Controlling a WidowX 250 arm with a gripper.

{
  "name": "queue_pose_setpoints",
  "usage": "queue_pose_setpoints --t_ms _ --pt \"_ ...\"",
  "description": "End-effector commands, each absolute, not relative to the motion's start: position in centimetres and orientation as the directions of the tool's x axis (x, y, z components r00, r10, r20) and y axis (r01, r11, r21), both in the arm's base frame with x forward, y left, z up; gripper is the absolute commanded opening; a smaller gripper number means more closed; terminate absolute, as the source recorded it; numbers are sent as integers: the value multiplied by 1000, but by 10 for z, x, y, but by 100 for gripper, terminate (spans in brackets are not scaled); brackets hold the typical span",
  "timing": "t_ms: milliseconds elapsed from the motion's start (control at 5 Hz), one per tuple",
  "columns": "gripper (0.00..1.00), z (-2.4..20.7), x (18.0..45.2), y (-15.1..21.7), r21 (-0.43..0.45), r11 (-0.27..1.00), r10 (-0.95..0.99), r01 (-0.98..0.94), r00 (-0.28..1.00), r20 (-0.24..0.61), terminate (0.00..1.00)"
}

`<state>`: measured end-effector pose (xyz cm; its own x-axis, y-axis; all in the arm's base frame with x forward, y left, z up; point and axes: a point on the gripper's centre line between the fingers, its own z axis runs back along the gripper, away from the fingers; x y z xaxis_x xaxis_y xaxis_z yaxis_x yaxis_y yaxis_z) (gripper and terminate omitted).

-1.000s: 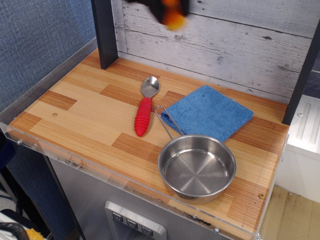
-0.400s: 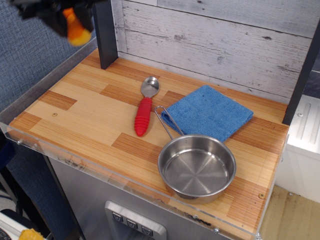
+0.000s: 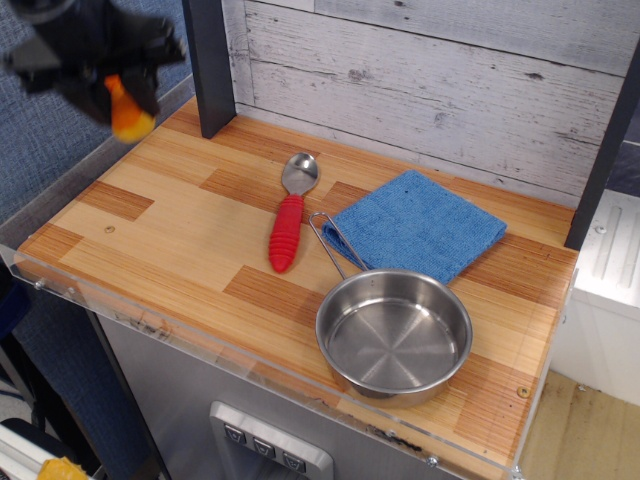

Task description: Move the fish to the far left of the spoon.

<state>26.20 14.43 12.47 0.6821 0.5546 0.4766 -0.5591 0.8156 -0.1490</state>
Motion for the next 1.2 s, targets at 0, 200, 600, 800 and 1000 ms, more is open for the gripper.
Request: queue_pose_setpoints --t_ms 0,200,600,800,1000 --pt "0 93 259 165 -168 813 563 -557 679 471 0" --pt "0 73 267 177 -173 819 559 -548 692 457 0" --pt "0 54 282 199 -182 822 559 -540 703 439 0" --pt "0 46 285 205 -185 827 555 -531 715 425 0" --pt "0 38 288 204 -180 837 543 -518 741 396 0"
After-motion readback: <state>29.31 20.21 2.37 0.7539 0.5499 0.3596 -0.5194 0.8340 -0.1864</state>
